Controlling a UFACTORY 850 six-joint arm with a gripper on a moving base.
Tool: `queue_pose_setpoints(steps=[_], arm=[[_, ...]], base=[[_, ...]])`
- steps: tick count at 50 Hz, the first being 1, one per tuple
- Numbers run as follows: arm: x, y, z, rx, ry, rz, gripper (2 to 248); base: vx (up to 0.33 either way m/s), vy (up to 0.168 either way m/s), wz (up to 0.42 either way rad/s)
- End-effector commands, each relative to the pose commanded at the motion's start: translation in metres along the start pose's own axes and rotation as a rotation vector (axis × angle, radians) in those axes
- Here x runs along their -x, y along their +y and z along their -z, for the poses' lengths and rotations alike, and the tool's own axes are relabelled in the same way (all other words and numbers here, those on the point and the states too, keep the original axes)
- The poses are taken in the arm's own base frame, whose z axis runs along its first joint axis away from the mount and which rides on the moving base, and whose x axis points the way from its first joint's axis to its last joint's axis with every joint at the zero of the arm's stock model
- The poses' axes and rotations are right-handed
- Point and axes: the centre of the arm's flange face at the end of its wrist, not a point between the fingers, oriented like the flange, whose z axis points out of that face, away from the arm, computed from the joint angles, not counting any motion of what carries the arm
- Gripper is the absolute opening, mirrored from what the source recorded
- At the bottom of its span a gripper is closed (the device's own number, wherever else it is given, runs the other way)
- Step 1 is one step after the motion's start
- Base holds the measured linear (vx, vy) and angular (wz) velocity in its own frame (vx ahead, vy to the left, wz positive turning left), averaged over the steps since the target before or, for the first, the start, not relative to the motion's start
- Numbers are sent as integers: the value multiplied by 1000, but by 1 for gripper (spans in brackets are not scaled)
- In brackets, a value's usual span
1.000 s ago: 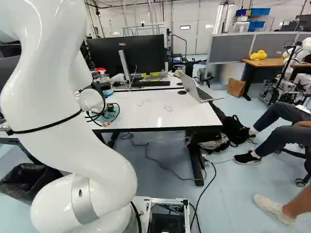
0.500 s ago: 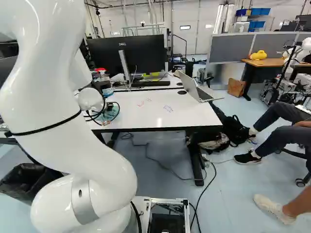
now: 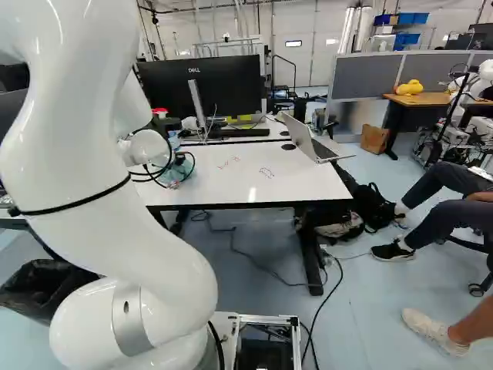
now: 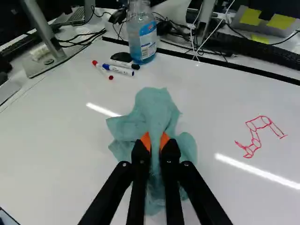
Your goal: Clean the table with the green towel
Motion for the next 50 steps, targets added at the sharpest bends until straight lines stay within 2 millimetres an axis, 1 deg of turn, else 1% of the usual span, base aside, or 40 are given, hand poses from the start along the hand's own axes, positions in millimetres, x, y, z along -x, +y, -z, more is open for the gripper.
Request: queue_pose_setpoints(steps=[11,24,33,50], arm=[[-15,15,-1,26,28,-17,40],[-22,35,-11,56,32,-38,40],[-24,50,-14,79,33,-54,40],[-19,75,-7,121,31,-83,40]], base=[[0,0,0],[0,0,0],[0,0,0],[0,0,0]])
